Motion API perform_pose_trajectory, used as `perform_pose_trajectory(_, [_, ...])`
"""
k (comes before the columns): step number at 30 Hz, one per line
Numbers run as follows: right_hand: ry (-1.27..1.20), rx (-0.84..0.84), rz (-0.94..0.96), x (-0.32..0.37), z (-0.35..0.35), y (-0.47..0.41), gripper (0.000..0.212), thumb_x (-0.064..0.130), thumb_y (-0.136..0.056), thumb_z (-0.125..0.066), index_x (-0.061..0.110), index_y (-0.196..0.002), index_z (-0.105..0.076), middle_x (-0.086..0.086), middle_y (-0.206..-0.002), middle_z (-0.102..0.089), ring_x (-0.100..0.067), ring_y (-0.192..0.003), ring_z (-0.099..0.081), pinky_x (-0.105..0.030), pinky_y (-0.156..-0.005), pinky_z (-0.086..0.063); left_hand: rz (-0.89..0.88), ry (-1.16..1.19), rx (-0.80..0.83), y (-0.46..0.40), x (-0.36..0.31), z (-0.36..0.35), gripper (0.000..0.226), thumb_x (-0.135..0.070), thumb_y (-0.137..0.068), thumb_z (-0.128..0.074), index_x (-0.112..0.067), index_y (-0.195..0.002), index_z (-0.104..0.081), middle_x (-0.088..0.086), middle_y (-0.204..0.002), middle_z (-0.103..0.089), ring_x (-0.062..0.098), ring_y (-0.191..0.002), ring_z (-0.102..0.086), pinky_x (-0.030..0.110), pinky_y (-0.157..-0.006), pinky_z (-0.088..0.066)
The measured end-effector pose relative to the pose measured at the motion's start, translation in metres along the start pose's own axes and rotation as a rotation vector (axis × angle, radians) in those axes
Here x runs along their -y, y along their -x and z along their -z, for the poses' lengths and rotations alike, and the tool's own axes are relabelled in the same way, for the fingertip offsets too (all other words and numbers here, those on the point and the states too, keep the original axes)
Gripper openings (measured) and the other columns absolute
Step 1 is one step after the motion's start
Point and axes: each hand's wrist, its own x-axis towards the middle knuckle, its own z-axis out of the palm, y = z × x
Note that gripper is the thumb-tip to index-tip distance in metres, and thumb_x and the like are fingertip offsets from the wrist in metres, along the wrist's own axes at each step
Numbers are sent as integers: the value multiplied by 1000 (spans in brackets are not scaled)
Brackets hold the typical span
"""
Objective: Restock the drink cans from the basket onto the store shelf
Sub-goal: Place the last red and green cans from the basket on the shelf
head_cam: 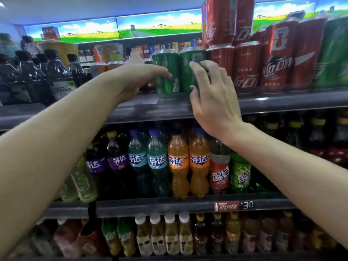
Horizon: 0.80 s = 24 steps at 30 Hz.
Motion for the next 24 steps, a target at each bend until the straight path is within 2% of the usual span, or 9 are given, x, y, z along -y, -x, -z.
perform_pose_trajectory(2, [-98,-23,1,14,0,14,45,16,-97,-49,4,-139,-55,-16,-130,-58,-32,-110,-57,-45,-92,-47,-140,-43,-168,30,5,-4,98,-30,-68,-92,-20,-147,-34,3,-122,-57,14,-109,-60,36,-101,-52])
perform_pose_trajectory(4, [-209,-20,-15,30,-3,33,40,15,-96,-50,3,-134,-58,-14,-125,-60,-30,-106,-58,-45,-89,-47,-313,-84,-381,64,21,-11,56,-23,-80,-79,-20,-127,-47,-2,-110,-57,7,-95,-58,27,-90,-55])
perform_pose_trajectory(7, [-378,36,-82,54,-16,73,36,15,-97,-49,2,-129,-60,-14,-120,-62,-30,-103,-59,-46,-88,-48,-474,-152,-496,111,69,-23,31,-15,-83,-68,-19,-108,-50,-2,-101,-57,9,-86,-55,23,-81,-53])
perform_pose_trajectory(9, [-474,99,-129,69,-29,107,35,15,-96,-50,2,-126,-61,-14,-117,-62,-30,-102,-59,-46,-87,-49,-424,-200,-451,139,115,-35,25,-12,-85,-67,-16,-105,-52,-5,-95,-56,10,-81,-54,24,-77,-51])
perform_pose_trajectory(11, [-549,197,-172,84,-42,146,33,14,-96,-52,2,-125,-60,-15,-117,-61,-30,-103,-59,-44,-87,-49,-283,-255,-367,169,164,-48,23,-12,-89,-67,-13,-107,-54,-4,-96,-56,8,-78,-53,24,-75,-49])
perform_pose_trajectory(13, [-604,339,-222,98,-53,189,34,17,-97,-52,3,-128,-59,-14,-119,-60,-30,-108,-58,-43,-91,-49,-125,-298,-271,200,213,-60,21,-13,-92,-67,-17,-108,-54,-5,-98,-57,3,-77,-53,19,-73,-47])
perform_pose_trajectory(18, [-627,664,-396,132,-73,295,32,17,-101,-52,9,-132,-55,-10,-125,-57,-29,-112,-58,-43,-91,-50,145,-334,-21,267,318,-83,18,-10,-95,-65,-16,-110,-57,-2,-103,-62,0,-85,-58,12,-72,-45])
perform_pose_trajectory(21, [-620,827,-552,153,-83,354,32,18,-102,-53,13,-133,-53,-6,-121,-57,-26,-106,-58,-42,-87,-50,263,-321,140,298,378,-94,18,-10,-94,-66,-16,-109,-57,-2,-104,-63,5,-88,-61,20,-75,-48])
perform_pose_trajectory(24, [-563,1003,-803,175,-95,417,29,19,-102,-55,14,-130,-53,-3,-115,-60,-23,-100,-61,-40,-84,-53,394,-281,257,327,435,-102,21,-8,-93,-68,-19,-106,-55,1,-101,-64,15,-85,-63,21,-77,-51])
